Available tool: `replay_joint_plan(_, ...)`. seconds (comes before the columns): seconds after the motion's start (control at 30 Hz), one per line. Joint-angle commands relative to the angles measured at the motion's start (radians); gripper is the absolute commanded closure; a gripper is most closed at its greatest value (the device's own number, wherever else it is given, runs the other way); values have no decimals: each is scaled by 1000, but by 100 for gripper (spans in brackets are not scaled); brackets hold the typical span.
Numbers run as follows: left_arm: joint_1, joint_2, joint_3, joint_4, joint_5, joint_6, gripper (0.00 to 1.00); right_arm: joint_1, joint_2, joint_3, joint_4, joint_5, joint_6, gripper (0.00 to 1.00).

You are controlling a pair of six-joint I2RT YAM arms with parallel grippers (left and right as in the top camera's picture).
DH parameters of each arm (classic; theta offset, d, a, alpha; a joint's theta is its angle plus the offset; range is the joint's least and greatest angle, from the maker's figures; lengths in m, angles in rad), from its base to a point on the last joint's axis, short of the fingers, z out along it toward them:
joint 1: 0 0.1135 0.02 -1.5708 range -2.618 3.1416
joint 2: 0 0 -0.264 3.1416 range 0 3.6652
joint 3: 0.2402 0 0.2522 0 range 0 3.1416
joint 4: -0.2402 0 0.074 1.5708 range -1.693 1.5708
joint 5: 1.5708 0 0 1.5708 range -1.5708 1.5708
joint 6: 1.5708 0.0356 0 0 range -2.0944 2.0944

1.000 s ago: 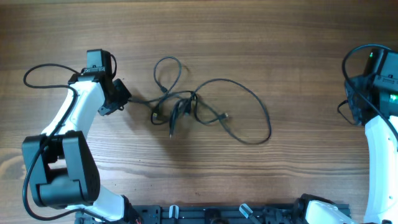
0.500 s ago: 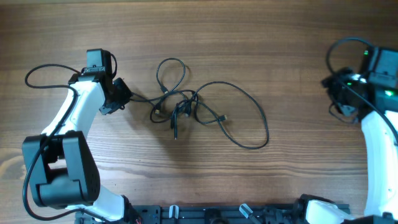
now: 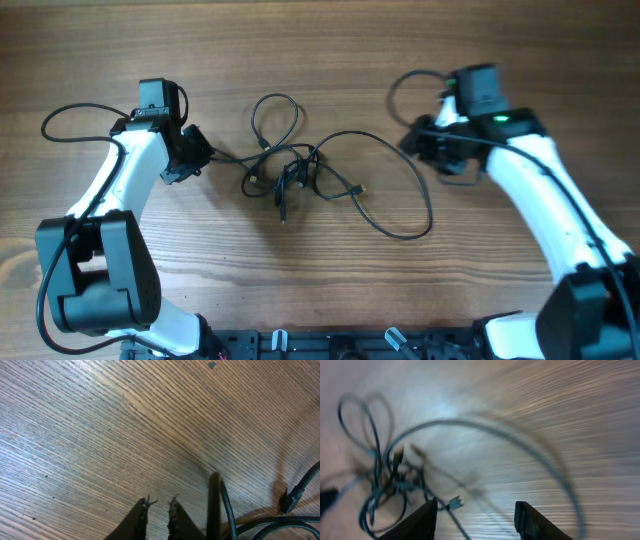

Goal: Untangle cables
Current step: 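Release the cable and bring right gripper back toward the bundle, then lower both grippers onto the loosened cables to grasp strands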

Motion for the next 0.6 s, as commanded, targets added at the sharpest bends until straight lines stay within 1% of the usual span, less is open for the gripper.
replay_joint_plan(0.0, 0, 11, -8, 4, 9, -9, 59, 100, 68, 1, 36, -31, -20, 47)
replay_joint_plan(0.07, 0, 11, -8, 4, 8, -9, 32, 141, 96, 1, 56, -31, -20, 47)
replay_joint_plan(0.1, 0, 11, -8, 4, 8, -8, 15, 158, 108, 1, 63, -31, -20, 48)
replay_joint_plan(0.17, 0, 11, -8, 4, 8, -5, 0, 185, 127, 1, 74, -38, -19, 48)
replay_joint_plan(0.3, 0, 9, 2, 14, 10, 28, 0, 227, 152, 1, 103, -79, -20, 48)
replay_joint_plan(0.33, 0, 6, 33, 0, 31, 45, 0, 242, 158, 1, 114, -78, -19, 48)
replay_joint_plan(0.5, 0, -21, 176, -90, 124, 48, 0, 257, 163, 1, 130, -79, -16, 48)
replay_joint_plan(0.57, 0, -39, 251, -130, 187, 47, 0, 257, 163, 1, 141, -79, -16, 48)
